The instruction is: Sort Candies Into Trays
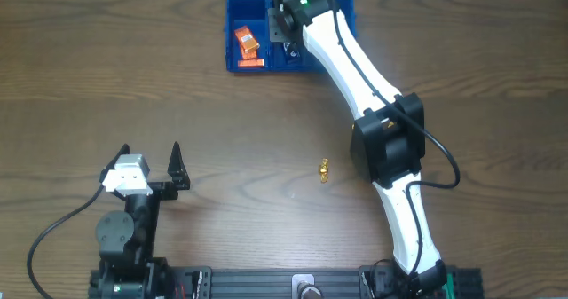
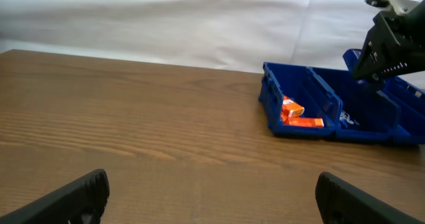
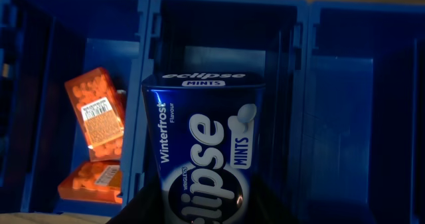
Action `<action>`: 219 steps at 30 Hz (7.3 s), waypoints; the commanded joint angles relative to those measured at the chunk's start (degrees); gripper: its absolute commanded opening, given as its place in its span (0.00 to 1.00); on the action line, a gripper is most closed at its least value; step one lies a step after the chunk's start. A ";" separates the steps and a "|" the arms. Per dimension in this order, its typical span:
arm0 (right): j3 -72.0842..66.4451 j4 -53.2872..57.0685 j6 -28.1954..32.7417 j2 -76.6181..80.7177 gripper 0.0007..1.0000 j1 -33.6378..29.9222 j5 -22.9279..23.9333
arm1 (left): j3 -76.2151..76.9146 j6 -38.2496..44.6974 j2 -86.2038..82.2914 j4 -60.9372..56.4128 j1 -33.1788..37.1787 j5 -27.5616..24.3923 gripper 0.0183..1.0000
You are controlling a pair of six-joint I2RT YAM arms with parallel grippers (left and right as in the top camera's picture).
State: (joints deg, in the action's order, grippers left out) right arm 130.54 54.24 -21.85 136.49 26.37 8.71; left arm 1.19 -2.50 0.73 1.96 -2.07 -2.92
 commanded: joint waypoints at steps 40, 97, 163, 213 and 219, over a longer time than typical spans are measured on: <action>-74.82 -8.90 -15.93 -41.75 0.67 9.42 -5.44 | -0.92 0.83 -0.39 2.38 0.20 0.33 1.00; -11.34 -1.38 3.10 -12.96 0.18 -8.63 2.84 | -0.92 0.83 -0.37 2.38 0.20 0.33 1.00; -73.88 -24.24 -2.16 -31.98 0.51 -11.08 -4.22 | -0.92 0.83 -0.39 2.38 0.20 0.33 1.00; -18.73 -7.56 7.08 -12.76 0.56 -9.46 0.22 | -0.92 0.83 -0.37 2.38 0.20 0.33 1.00; -21.53 -5.81 7.45 -17.62 0.68 -11.04 0.61 | -0.92 0.83 -0.39 2.38 0.20 0.33 1.00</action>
State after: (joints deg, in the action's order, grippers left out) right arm 111.22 47.51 -14.79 123.59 17.12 8.47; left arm 1.21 -2.50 0.64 1.98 -2.02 -2.90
